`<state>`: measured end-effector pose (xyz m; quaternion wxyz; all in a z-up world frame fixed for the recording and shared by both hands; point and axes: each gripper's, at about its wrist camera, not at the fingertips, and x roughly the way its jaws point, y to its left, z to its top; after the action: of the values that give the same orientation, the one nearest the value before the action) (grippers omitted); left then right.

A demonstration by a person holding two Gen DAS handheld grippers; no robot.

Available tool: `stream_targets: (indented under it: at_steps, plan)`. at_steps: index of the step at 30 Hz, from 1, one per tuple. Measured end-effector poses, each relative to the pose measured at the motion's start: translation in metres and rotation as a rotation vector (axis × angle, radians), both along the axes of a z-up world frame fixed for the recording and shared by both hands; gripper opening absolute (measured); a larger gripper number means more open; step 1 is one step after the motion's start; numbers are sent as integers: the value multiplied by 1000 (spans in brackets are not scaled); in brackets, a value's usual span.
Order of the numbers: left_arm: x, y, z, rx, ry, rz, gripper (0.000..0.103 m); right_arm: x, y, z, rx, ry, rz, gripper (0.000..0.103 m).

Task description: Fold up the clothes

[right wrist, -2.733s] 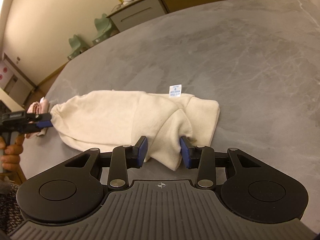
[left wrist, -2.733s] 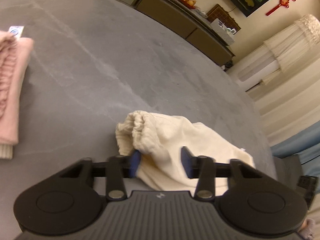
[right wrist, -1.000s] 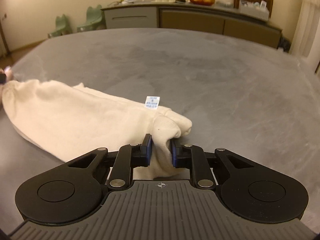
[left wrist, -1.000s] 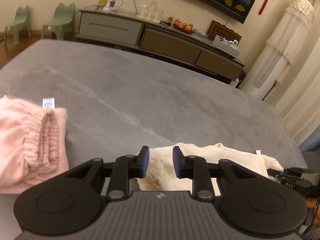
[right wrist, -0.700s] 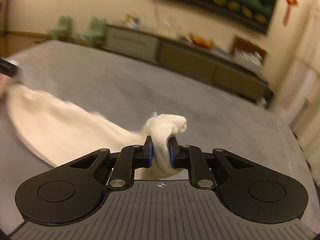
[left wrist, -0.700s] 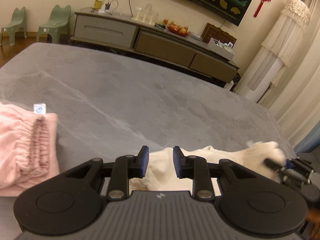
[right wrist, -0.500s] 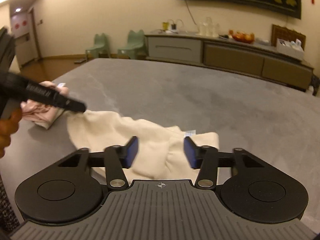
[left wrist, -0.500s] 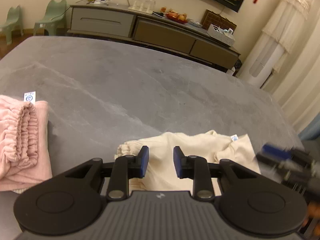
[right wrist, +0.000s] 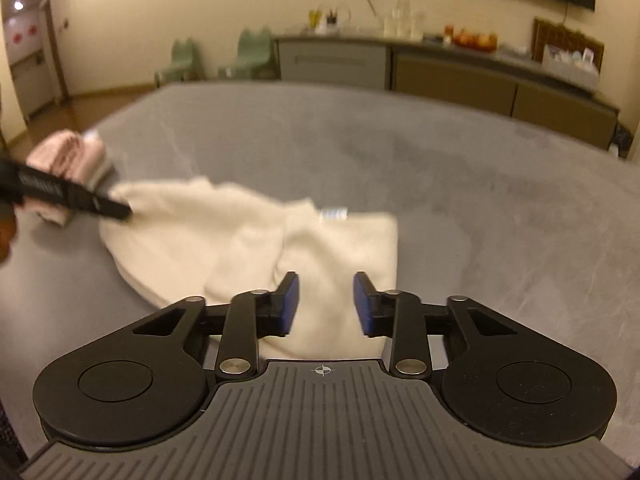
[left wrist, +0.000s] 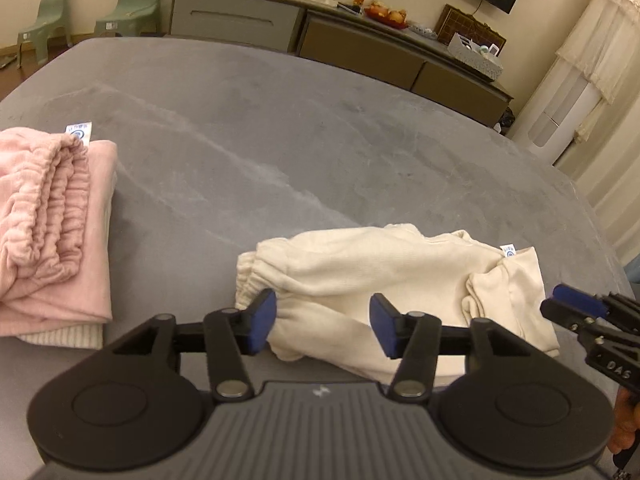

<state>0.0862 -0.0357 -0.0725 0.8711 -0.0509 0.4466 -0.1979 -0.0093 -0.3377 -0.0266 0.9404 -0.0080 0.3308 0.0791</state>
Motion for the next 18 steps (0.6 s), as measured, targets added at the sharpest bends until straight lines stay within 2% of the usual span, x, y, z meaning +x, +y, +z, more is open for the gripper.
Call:
stream_targets:
  at_steps: [2, 5, 9, 11, 13, 15, 18]
  plan:
    - [-4, 5, 5, -20, -26, 42, 54, 1, 3, -1, -4, -28, 23, 37]
    - [-9, 10, 19, -54, -73, 53, 63, 3, 14, -4, -28, -74, 63, 38]
    - [-3, 17, 16, -34, -39, 105, 64, 17, 28, -6, -57, -102, 110, 38]
    - [-1, 16, 14, -27, -26, 97, 64, 24, 37, -9, -67, -70, 128, 39]
    - [-1, 13, 14, -7, -28, 89, 64, 39, 44, -23, -87, 20, 123, 42]
    - [-2, 11, 15, 1, -33, 83, 64, 42, 43, -26, -84, 33, 105, 46]
    - [-3, 11, 18, -7, -39, 84, 64, 40, 48, -10, -81, -9, 96, 47]
